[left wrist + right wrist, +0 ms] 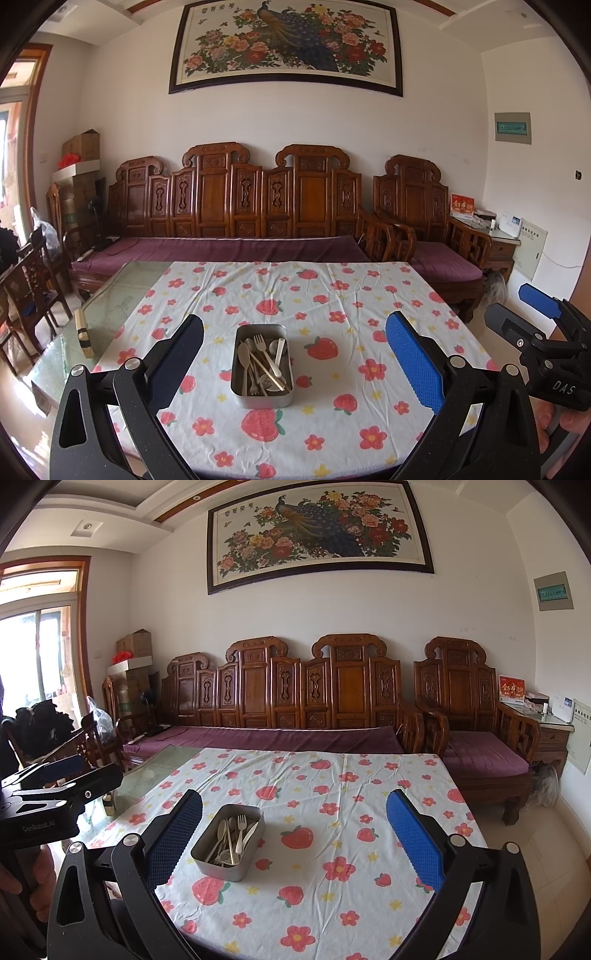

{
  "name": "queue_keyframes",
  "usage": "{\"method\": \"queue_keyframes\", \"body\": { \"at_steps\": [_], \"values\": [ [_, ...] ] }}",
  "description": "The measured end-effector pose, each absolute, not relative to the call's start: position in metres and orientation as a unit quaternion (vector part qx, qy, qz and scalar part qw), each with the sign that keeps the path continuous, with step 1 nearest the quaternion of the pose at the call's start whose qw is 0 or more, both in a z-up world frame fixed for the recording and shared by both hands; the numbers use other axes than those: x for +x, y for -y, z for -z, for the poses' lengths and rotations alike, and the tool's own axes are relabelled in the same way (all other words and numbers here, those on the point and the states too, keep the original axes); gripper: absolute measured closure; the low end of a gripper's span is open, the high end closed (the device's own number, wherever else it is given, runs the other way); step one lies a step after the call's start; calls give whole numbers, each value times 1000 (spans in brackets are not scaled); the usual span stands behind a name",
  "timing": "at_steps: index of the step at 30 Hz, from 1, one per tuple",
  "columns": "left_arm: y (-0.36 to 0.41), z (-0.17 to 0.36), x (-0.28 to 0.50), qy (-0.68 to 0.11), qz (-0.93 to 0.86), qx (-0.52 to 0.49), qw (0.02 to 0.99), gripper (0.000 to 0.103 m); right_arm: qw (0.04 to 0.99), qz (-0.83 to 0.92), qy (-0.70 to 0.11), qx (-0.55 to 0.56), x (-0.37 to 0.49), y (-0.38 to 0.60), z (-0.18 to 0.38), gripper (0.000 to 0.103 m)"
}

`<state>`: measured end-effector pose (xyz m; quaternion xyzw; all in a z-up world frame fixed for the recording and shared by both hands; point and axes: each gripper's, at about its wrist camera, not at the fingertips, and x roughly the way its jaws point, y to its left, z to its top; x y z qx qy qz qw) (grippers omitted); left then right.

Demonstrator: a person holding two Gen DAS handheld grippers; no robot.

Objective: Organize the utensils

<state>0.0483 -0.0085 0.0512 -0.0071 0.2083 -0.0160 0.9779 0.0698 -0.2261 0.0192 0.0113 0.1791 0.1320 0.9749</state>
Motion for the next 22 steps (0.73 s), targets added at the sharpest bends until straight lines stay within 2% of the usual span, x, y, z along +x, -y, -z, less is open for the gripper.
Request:
{"method": "queue_keyframes", "body": {
  "at_steps": [22],
  "values": [
    [8,-49,48,-207,15,-11,978,8,975,-133,-178,13,68,224,-18,3]
  ]
}}
